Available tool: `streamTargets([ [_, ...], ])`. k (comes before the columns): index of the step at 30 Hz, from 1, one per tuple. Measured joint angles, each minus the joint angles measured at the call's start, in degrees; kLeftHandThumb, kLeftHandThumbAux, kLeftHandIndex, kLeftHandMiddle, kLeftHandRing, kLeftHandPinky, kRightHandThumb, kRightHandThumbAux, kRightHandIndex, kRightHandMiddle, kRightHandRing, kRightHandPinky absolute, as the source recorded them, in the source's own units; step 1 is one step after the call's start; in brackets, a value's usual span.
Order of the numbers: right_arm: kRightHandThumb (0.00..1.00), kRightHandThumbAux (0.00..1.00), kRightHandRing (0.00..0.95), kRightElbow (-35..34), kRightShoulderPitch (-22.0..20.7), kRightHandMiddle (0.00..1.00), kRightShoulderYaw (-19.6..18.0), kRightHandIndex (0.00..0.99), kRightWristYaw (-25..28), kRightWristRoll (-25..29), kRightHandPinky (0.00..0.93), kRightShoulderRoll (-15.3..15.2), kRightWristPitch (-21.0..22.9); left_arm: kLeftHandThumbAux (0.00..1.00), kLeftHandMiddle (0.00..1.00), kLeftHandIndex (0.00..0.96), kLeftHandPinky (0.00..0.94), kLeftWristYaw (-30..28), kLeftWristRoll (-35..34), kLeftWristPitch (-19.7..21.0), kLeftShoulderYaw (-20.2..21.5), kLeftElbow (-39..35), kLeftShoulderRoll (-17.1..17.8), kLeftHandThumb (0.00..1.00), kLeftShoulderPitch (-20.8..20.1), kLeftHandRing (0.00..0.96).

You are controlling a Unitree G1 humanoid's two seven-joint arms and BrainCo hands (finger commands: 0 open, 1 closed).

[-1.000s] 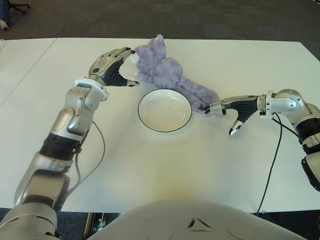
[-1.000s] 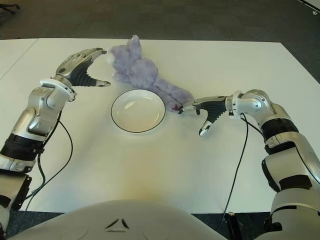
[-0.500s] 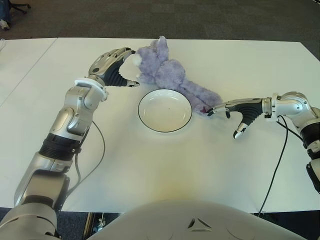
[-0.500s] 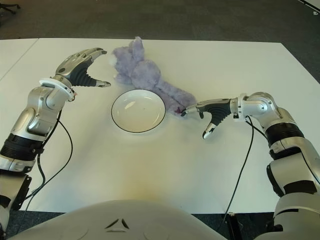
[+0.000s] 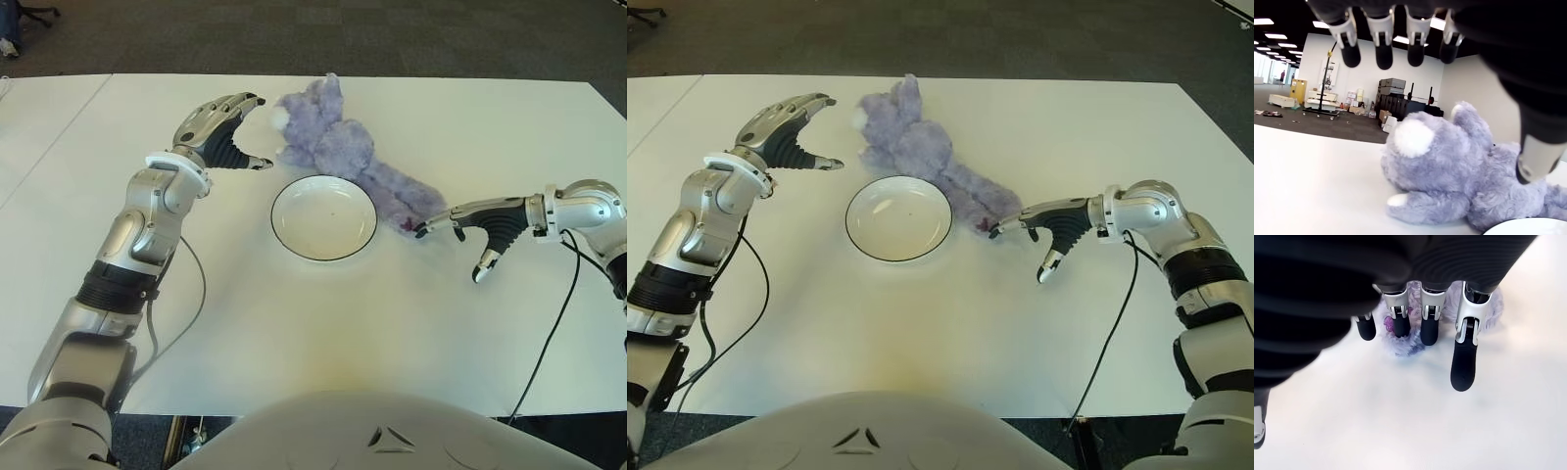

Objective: Put the doll into the plate.

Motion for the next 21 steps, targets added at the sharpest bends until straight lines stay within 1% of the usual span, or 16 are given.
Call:
streamTargets([
  [4,0.0,0.483,0.862,-1.3,0.7,0.802,-0.3,0.052,0.2,0.0,0.861,-0.8,0.6,0.618,0.07,0.037,0.046,0.0,0.0,-0.3,0.0,0.1,0.0,0.063,0.0,0.06],
  [10,0.0,0.485,0.86,-1.6,1.4,0.8,-0.8,0.053,0.2,0.0,0.856,-1.1,0.9,0.632,0.067,0.037,0.037,0.0,0.0,-1.0,0.1,0.6,0.1,0.083,0.0,0.055],
  [12,0.0,0.493,0.857,-1.7,1.6,0.798,-0.9,0.055,0.2,0.0,0.855,-1.2,0.9,0.632,0.073,0.045,0.066,0.0,0.0,-1.2,0.2,0.9,0.1,0.077,0.0,0.063],
  [21,0.0,0.495,0.855,-3.8,2.6,0.797,-1.3,0.049,0.3,0.2,0.854,-2.4,2.4,0.651,0.081,0.05,0.068,1.3,0.0,-2.3,0.4,2.1,0.1,0.076,0.0,0.07],
])
